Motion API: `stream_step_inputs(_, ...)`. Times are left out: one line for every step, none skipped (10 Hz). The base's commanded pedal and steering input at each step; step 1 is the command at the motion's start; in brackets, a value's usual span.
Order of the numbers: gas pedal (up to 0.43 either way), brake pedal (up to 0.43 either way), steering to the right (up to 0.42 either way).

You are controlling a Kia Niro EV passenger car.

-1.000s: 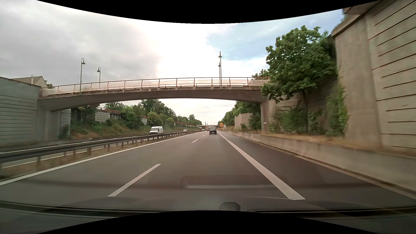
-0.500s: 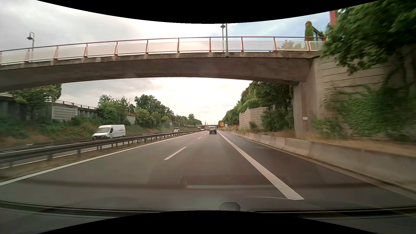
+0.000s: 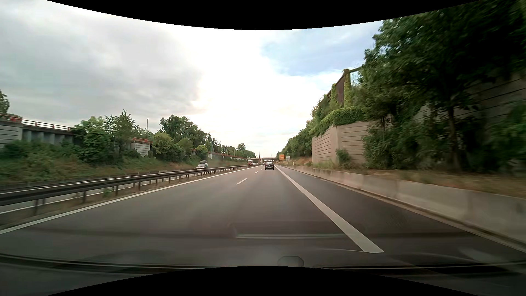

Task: Follow the waypoints while adhering to traffic rules and regulations

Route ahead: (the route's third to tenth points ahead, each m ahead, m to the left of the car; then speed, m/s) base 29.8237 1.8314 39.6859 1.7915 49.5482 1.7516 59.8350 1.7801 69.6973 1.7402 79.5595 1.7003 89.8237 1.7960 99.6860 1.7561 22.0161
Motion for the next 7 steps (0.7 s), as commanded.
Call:
stream_step_inputs(0.240,0.000,-0.004)
stream_step_inputs(0.240,0.000,-0.004)
stream_step_inputs(0.240,0.000,-0.004)
stream_step_inputs(0.240,0.000,-0.004)
stream_step_inputs(0.240,0.000,-0.004)
stream_step_inputs(0.240,0.000,-0.004)
stream_step_inputs(0.240,0.000,-0.004)
